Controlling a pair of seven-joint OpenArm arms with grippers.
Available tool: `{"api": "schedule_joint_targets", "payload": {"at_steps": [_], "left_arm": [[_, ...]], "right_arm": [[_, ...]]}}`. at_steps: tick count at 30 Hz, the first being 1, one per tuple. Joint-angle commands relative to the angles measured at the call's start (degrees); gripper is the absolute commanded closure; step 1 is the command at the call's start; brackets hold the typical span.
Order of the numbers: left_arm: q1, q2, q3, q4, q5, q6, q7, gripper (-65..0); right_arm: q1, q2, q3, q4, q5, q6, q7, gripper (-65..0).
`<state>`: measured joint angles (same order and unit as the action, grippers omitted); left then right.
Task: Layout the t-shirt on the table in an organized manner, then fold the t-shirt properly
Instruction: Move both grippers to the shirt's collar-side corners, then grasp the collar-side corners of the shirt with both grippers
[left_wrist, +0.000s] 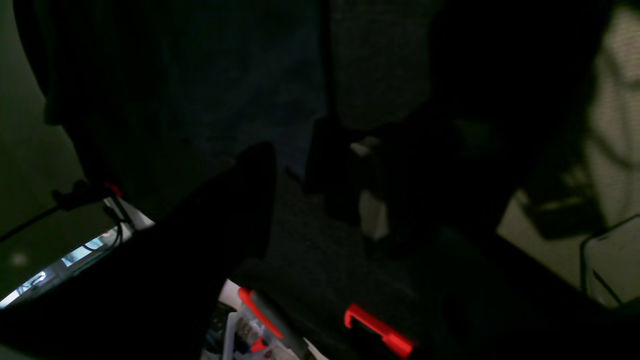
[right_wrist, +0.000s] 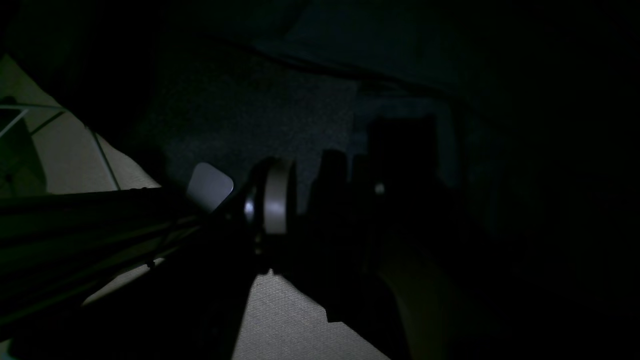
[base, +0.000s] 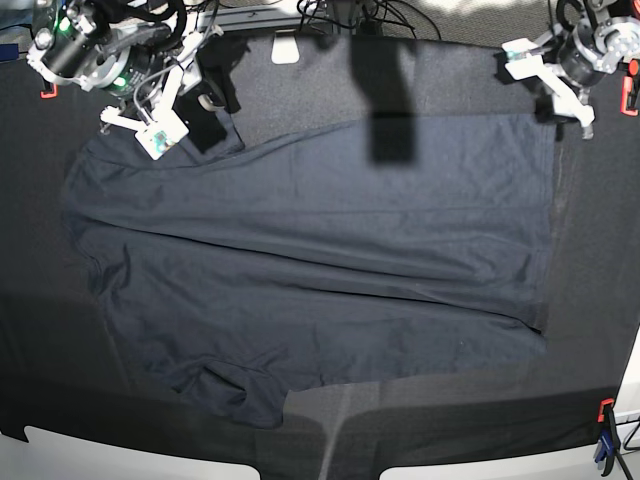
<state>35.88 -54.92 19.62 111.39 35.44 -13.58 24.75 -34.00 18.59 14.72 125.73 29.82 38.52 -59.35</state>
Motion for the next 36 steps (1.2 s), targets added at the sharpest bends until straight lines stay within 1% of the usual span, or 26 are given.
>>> {"api": "schedule_joint_targets", "payload": {"at_steps": [1,5,7,14,17,19,24,27,32,36], "left_arm": [[0.0,-0.8,-0.4,0.7,0.5,0.7,-0.8,-26.0],[-0.1,-0.8,-0.4,0.6,0.5,0.7,-0.8,-26.0],[-0.7,-0.8,-0.4,0.2,-0.7,0.7,-0.9,-26.0],[-5.4,0.7,-0.4,-6.6,-1.5,0.7,-0.8,-25.9],[-4.7,0.6,-0.4,-7.0,-1.4,0.3,-0.9,-22.9],[-4.4,0.6,-0.1,-7.0,-1.4,-0.7,-1.6,-22.8],[-4.9,0.6,2.1,-7.0,-1.4,-1.1,-3.2,-22.8],[-6.8,0.6,3.7,-7.3,-1.4,-1.1,-4.1,-22.8],[-11.5,0.6,6.4,-11.5,-1.4,-1.0,-3.5,-22.8],[-10.1,0.6,6.8,-12.8,-1.4,-1.1,-3.4,-22.7]], "right_arm": [[0.0,0.4,0.2,1.0,0.8,1.5,1.4,-17.4],[0.0,0.4,0.2,1.0,0.8,1.5,1.4,-17.4],[0.0,0.4,0.2,1.0,0.8,1.5,1.4,-17.4],[0.0,0.4,0.2,1.0,0.8,1.5,1.4,-17.4],[0.0,0.4,0.2,1.0,0.8,1.5,1.5,-17.4],[0.0,0.4,0.2,1.0,0.8,1.5,1.5,-17.4],[0.0,0.4,0.2,1.0,0.8,1.5,2.4,-17.4],[0.0,0.4,0.2,1.0,0.8,1.5,2.4,-17.4],[0.0,0.4,0.2,1.0,0.8,1.5,2.4,-17.4],[0.0,0.4,0.2,1.0,0.8,1.5,2.4,-17.4]]}}
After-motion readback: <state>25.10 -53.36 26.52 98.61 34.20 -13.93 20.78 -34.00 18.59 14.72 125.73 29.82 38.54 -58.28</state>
